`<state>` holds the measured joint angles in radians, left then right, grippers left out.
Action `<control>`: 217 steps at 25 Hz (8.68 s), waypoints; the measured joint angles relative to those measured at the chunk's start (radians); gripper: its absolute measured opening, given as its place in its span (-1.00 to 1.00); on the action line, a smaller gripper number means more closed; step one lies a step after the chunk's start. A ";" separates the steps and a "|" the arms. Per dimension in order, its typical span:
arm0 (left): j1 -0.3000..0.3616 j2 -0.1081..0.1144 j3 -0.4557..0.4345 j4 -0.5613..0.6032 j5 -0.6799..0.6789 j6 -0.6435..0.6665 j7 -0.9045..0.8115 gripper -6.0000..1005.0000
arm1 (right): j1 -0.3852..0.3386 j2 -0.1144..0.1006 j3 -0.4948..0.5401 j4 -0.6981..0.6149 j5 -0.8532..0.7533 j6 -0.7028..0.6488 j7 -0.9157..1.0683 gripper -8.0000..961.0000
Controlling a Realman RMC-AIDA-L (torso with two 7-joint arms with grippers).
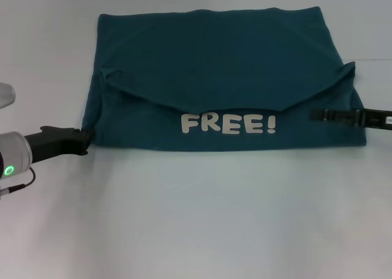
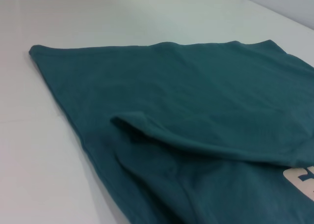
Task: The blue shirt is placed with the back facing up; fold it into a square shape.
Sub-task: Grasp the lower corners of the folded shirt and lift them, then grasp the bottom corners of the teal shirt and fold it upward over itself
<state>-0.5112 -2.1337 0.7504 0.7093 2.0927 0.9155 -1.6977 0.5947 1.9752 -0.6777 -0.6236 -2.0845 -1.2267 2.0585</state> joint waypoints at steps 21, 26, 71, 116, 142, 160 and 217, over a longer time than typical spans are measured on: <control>-0.009 0.002 0.003 0.008 0.006 -0.003 -0.012 -0.99 | -0.032 -0.013 0.008 -0.052 -0.146 0.130 0.171 0.72; -0.011 0.002 0.005 0.007 0.006 -0.005 -0.013 -0.99 | -0.032 -0.003 0.008 -0.037 -0.147 0.155 0.163 0.72; 0.128 -0.019 -0.041 0.283 0.056 0.264 -0.197 -0.99 | -0.099 0.038 0.004 -0.090 0.038 -0.048 -0.079 -0.98; 0.289 -0.011 -0.445 0.382 0.252 1.036 -0.151 -0.99 | -0.397 0.042 0.257 -0.201 -0.095 -0.634 -0.411 -0.96; 0.215 0.027 -0.535 0.350 0.256 0.969 -0.147 -0.99 | -0.431 0.073 0.387 -0.190 -0.133 -0.671 -0.482 -0.95; -0.120 0.078 -0.587 -0.012 0.115 0.373 -0.143 -0.99 | -0.021 0.057 0.476 0.010 -0.126 -0.166 -0.471 -0.95; -0.341 0.002 -0.497 -0.291 -0.380 -0.305 0.377 -0.84 | 0.227 0.107 0.237 0.194 0.084 0.749 -0.657 -0.74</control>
<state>-0.8524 -2.1314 0.2536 0.4184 1.7124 0.6108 -1.3203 0.8218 2.0823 -0.4409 -0.4292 -2.0001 -0.4773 1.4018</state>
